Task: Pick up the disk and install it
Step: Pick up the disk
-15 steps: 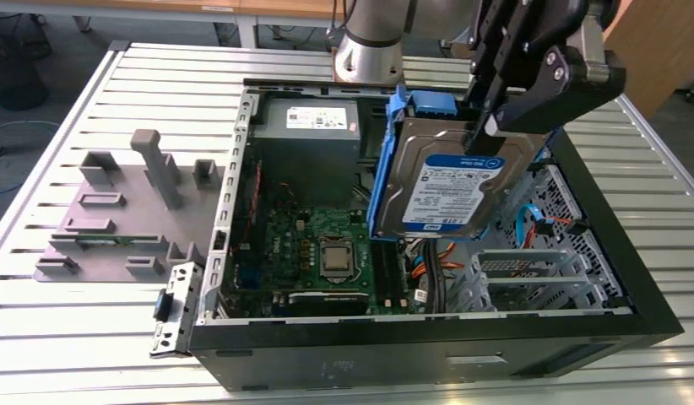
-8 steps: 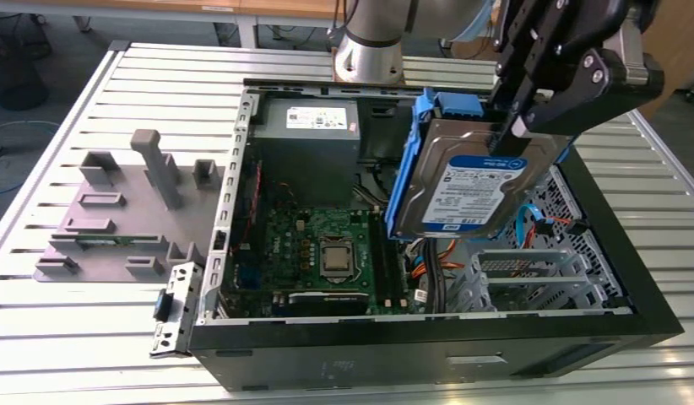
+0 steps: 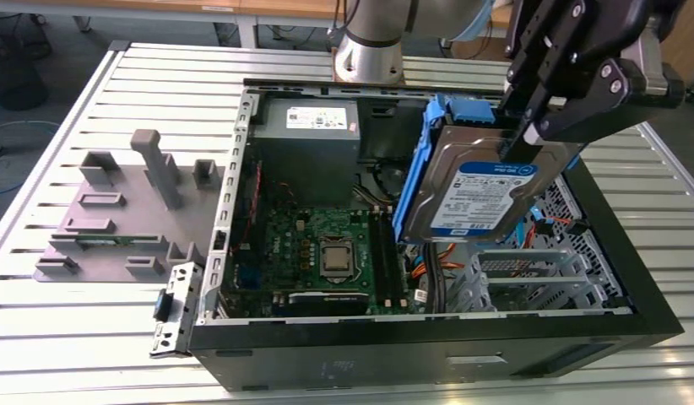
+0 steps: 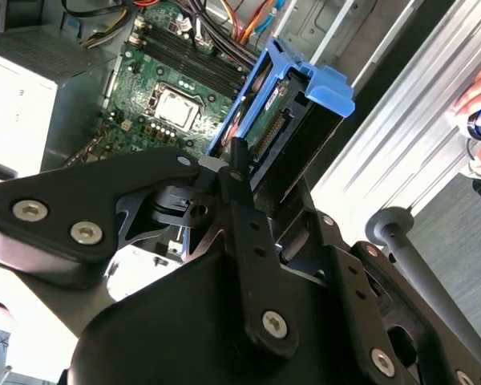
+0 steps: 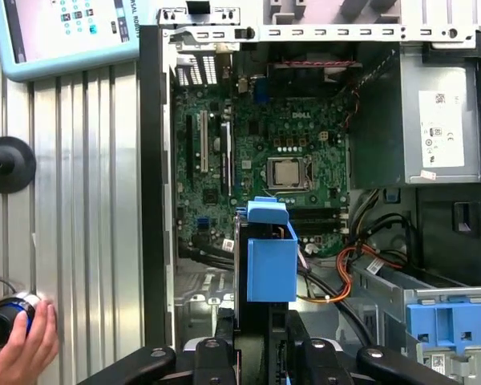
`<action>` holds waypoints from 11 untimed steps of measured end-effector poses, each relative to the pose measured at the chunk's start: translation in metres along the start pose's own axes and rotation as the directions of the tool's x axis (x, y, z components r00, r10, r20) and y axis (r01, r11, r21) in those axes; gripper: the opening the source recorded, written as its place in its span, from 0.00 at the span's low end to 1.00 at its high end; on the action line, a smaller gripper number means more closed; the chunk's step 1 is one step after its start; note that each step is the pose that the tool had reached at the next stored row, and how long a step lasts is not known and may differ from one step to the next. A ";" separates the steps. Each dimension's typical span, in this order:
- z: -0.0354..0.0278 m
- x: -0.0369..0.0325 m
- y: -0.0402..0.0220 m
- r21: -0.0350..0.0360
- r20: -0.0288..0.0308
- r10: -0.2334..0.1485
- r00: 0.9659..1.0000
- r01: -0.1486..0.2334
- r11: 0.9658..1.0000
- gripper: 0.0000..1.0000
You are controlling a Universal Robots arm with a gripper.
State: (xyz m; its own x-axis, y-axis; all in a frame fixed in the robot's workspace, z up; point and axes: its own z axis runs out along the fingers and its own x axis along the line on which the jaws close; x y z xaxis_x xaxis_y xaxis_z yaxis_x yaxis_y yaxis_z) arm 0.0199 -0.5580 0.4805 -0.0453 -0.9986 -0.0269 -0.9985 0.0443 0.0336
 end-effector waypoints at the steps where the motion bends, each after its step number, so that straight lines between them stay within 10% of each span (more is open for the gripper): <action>1: 0.0000 0.0015 -0.0005 0.000 0.000 0.000 1.000 0.000 1.000 0.35; 11: 0.0030 0.0077 -0.0104 0.000 0.000 0.002 1.000 -0.002 1.000 0.35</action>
State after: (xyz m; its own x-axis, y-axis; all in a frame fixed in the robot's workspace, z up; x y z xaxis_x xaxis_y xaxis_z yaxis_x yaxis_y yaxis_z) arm 0.0298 -0.5660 0.4769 -0.0472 -0.9985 -0.0267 -0.9984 0.0463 0.0336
